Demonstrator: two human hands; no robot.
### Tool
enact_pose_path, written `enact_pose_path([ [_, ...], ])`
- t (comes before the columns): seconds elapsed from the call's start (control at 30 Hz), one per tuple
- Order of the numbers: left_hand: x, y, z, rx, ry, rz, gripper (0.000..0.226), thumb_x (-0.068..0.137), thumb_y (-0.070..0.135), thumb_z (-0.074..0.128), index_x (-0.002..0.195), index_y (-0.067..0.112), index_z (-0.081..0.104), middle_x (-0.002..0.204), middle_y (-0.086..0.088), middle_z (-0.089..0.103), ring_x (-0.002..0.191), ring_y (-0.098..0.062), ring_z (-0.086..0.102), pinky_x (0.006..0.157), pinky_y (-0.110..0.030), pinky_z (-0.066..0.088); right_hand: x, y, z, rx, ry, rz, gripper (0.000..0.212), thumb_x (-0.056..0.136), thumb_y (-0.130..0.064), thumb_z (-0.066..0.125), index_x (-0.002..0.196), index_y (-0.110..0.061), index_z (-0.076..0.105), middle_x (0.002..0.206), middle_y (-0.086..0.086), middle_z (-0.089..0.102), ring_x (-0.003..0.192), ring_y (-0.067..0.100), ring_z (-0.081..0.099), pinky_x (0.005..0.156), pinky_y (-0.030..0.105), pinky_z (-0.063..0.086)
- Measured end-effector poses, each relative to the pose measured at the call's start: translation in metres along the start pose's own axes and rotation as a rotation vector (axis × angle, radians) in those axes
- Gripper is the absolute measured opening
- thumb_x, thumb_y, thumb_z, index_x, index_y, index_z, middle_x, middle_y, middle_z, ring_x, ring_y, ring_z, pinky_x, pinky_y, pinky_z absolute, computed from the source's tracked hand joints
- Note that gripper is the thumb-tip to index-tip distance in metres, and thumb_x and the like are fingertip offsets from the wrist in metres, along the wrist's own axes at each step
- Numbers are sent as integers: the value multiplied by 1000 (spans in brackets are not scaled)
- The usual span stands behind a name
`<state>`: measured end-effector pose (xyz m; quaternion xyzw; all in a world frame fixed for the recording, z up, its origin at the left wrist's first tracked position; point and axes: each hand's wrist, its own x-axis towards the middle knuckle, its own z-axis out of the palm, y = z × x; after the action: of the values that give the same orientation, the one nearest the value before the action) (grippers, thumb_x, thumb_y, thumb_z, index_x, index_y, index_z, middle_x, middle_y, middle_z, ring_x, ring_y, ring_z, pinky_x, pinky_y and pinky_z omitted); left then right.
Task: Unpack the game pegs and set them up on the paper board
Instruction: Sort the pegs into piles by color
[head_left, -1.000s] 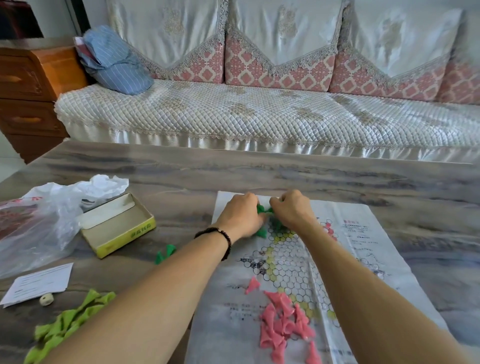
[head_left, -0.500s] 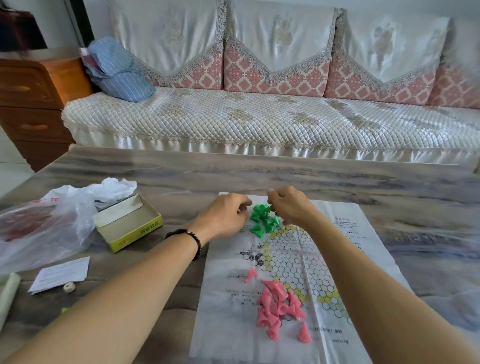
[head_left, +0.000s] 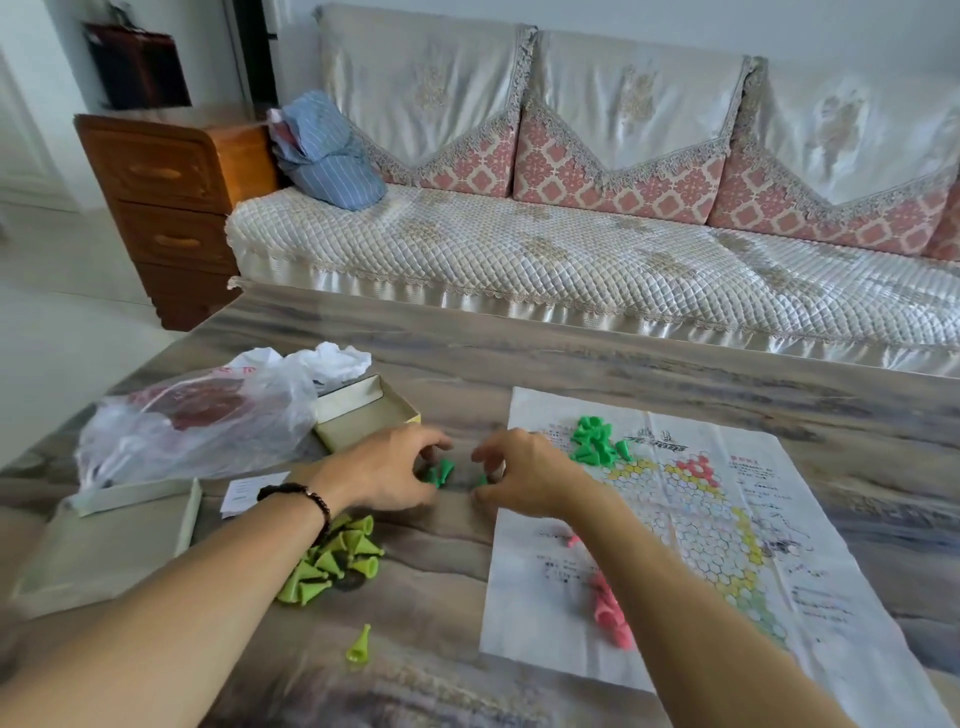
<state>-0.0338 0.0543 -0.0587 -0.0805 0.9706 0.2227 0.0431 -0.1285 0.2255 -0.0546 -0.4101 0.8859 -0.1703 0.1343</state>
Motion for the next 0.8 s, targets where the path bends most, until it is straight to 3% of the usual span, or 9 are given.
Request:
enact_pose_path([
  [0.07,1,1,6,14,8,29,62,80,39,74,136,27,51,120,4,57,104,-12,55,84,-24,42,2,-6,7,-18,16,13,34,79,-19,65,113,-15,67,106,3,68,98,20,62,81,24,47],
  [0.17,7,7,17,117,111,75,28,86,33,69,112,23,64,101,2,59,103,-20,57,77,-24,37,4,-8,15,18,74,40,20,80,-8,56,89,-13,73,94,4,72,88,19,63,70,19,44],
  [0.23,11,11,19,130,163,59,16,87,28,68,101,19,68,101,-1,64,99,-20,58,74,-24,37,5,-7,18,72,104,55,19,79,-6,56,85,-12,72,89,3,72,80,14,60,67,18,43],
  [0.37,18,20,14,30,196,25,3,85,21,70,87,19,68,92,-3,69,70,-14,57,70,-26,45,1,7,5,210,227,97,14,78,-4,60,79,-13,72,75,-3,65,72,12,59,64,21,48],
  [0.47,33,37,13,-98,244,42,5,86,19,71,89,15,70,87,-1,67,57,-2,50,65,-24,44,-8,37,-21,279,355,189,13,79,-3,64,77,-15,69,73,-5,66,68,12,63,65,22,56],
  [0.53,46,57,17,-149,245,80,9,85,19,72,93,15,71,85,2,65,60,-4,53,65,-22,43,-18,64,-38,316,445,283,15,80,-1,63,76,-15,67,71,-3,65,62,10,60,50,11,48],
  [0.6,61,80,26,-160,217,125,12,85,21,73,96,16,72,88,2,65,71,-10,55,68,-21,42,-27,91,-48,306,514,375,14,80,-1,63,77,-15,66,70,-4,63,59,10,58,41,8,37],
  [0.8,99,120,55,-104,100,177,22,85,12,71,106,15,68,103,-4,65,91,-18,60,72,-23,43,-30,140,-44,161,404,442,22,80,-2,61,100,-10,68,84,-1,65,70,8,59,52,11,41],
])
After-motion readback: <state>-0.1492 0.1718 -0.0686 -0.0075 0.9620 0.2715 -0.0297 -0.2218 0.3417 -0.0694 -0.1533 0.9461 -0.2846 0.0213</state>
